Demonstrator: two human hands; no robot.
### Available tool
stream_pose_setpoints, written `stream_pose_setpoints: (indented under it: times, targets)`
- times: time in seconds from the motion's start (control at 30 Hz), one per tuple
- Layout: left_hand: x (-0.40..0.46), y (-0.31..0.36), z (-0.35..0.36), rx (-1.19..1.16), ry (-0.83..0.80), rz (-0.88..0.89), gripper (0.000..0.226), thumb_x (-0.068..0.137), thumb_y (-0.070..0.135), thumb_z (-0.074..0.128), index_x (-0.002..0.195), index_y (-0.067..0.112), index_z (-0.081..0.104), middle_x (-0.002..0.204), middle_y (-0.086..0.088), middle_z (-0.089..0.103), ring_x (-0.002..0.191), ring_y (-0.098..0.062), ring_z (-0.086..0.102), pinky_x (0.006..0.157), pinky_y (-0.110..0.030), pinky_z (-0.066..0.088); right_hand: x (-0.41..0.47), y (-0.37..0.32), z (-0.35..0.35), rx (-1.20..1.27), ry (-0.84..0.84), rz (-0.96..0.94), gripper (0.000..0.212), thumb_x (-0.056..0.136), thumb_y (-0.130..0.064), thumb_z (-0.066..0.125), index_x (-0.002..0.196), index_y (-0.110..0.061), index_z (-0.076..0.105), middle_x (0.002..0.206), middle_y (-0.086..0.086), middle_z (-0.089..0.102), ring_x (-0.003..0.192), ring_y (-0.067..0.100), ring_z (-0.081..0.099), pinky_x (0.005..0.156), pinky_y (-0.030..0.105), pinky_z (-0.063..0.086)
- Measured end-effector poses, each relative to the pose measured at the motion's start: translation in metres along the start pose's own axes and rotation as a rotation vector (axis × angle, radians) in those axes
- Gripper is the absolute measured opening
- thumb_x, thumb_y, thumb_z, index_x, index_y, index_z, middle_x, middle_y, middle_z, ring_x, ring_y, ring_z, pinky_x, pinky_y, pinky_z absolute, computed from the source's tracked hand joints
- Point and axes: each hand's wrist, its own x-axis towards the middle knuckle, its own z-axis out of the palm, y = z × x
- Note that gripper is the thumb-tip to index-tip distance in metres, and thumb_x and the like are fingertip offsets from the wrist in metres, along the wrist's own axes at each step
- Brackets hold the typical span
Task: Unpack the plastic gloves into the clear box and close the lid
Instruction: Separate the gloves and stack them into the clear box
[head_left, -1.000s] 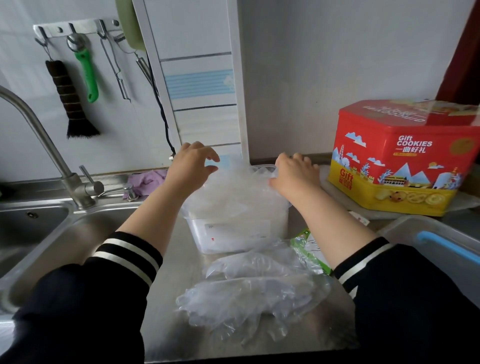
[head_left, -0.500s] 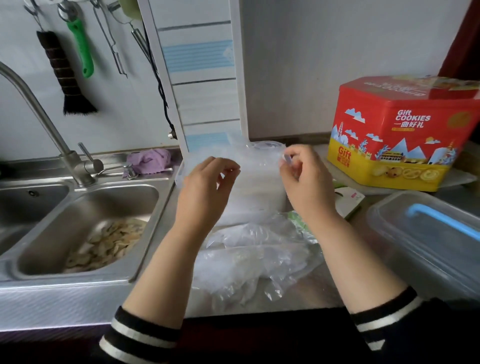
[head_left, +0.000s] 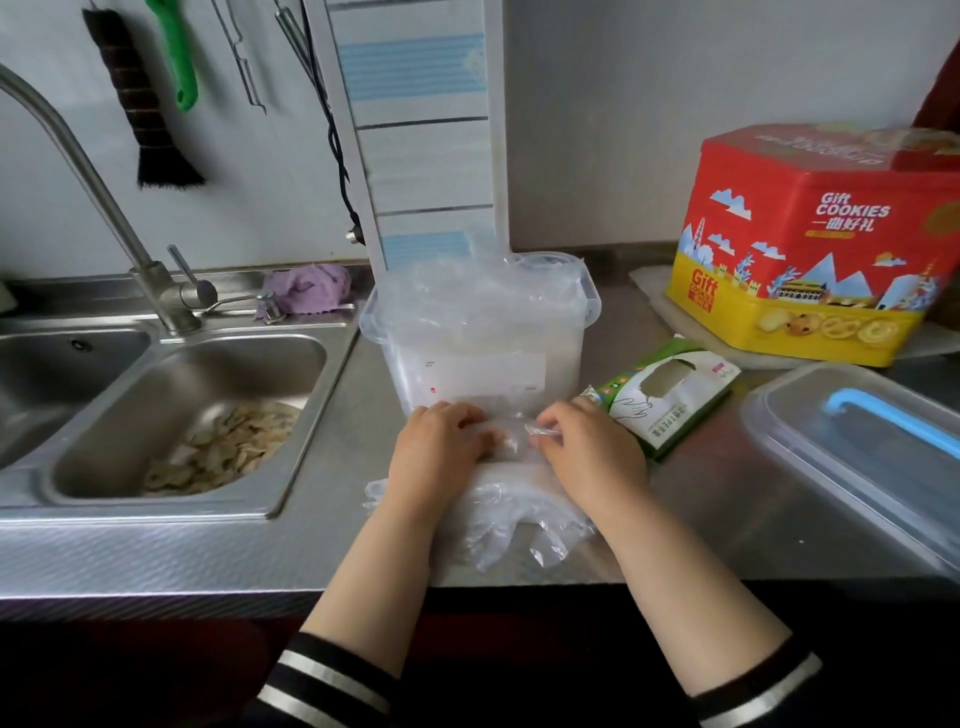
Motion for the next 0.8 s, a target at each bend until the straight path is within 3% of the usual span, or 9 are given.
stream_pose_setpoints:
  times: [0.13, 0.23, 0.3, 0.4, 0.5, 0.57, 0.67, 0.8]
  targets:
    - [0.000, -0.002, -0.003, -0.158, 0.057, 0.072, 0.002, 0.083, 0.024, 0.072, 0.082, 0.024, 0.070, 0.087, 0.004, 0.065, 0.091, -0.023, 0.057, 0.080, -0.032, 0.045, 0.000, 0.005, 0.004, 0.074, 0.184, -0.051, 0.011, 0.091, -0.029, 0.062, 0.087, -0.020, 0.066, 0.096, -0.004, 0.060, 0.091, 0.020, 0.057, 0.063, 0.030, 0.039]
    - [-0.005, 0.002, -0.010, -0.290, 0.170, 0.093, 0.020, 0.083, 0.020, 0.073, 0.075, 0.031, 0.059, 0.084, 0.013, 0.062, 0.086, -0.010, 0.057, 0.074, -0.011, 0.038, 0.004, 0.009, 0.008, 0.179, 0.390, -0.123, 0.019, 0.089, -0.032, 0.062, 0.081, -0.016, 0.067, 0.090, 0.002, 0.060, 0.089, 0.023, 0.053, 0.066, 0.031, 0.039]
    - [-0.011, 0.009, -0.014, -0.401, 0.249, 0.098, 0.024, 0.083, 0.019, 0.074, 0.075, 0.035, 0.057, 0.084, 0.015, 0.064, 0.084, -0.001, 0.057, 0.074, -0.005, 0.036, 0.006, 0.011, 0.009, 0.232, 0.481, -0.164, 0.031, 0.092, -0.036, 0.048, 0.082, -0.012, 0.066, 0.090, 0.004, 0.060, 0.088, 0.023, 0.051, 0.074, 0.033, 0.041]
    - [-0.017, 0.016, -0.017, -0.533, 0.351, 0.102, 0.022, 0.084, 0.018, 0.073, 0.074, 0.032, 0.060, 0.078, 0.018, 0.067, 0.080, 0.004, 0.058, 0.073, -0.008, 0.039, 0.006, 0.009, 0.005, 0.327, 0.434, -0.158, 0.044, 0.097, -0.039, 0.033, 0.100, -0.010, 0.066, 0.101, 0.005, 0.063, 0.097, 0.024, 0.054, 0.086, 0.030, 0.039]
    - [-0.018, 0.016, -0.018, -0.592, 0.435, 0.151, 0.027, 0.089, 0.009, 0.066, 0.077, 0.033, 0.061, 0.077, 0.023, 0.067, 0.080, 0.004, 0.060, 0.076, -0.009, 0.041, 0.001, 0.005, 0.001, 0.419, 0.320, -0.072, 0.047, 0.099, -0.046, 0.037, 0.125, -0.012, 0.056, 0.121, 0.002, 0.060, 0.115, 0.019, 0.052, 0.097, 0.028, 0.037]
    - [-0.018, 0.014, -0.018, -0.607, 0.466, 0.179, 0.034, 0.091, 0.001, 0.059, 0.081, 0.033, 0.062, 0.078, 0.019, 0.067, 0.082, 0.004, 0.061, 0.079, -0.010, 0.042, -0.001, 0.004, -0.002, 0.480, 0.232, -0.004, 0.060, 0.092, -0.057, 0.040, 0.135, -0.016, 0.047, 0.125, -0.003, 0.055, 0.117, 0.012, 0.049, 0.099, 0.032, 0.040]
    - [-0.017, 0.015, -0.017, -0.605, 0.459, 0.215, 0.040, 0.090, -0.006, 0.057, 0.088, 0.034, 0.062, 0.086, 0.014, 0.067, 0.085, 0.005, 0.062, 0.081, -0.009, 0.043, -0.002, 0.001, -0.006, 0.567, 0.154, 0.061, 0.076, 0.076, -0.068, 0.039, 0.132, -0.018, 0.048, 0.112, -0.010, 0.053, 0.103, 0.006, 0.051, 0.088, 0.027, 0.042]
    - [-0.016, 0.014, -0.016, -0.621, 0.425, 0.249, 0.047, 0.088, -0.011, 0.056, 0.099, 0.034, 0.061, 0.092, 0.011, 0.067, 0.089, -0.002, 0.064, 0.085, -0.013, 0.044, -0.003, 0.002, -0.002, 0.670, 0.203, 0.027, 0.059, 0.076, -0.067, 0.049, 0.102, -0.016, 0.062, 0.088, 0.005, 0.062, 0.081, 0.017, 0.056, 0.073, 0.031, 0.046]
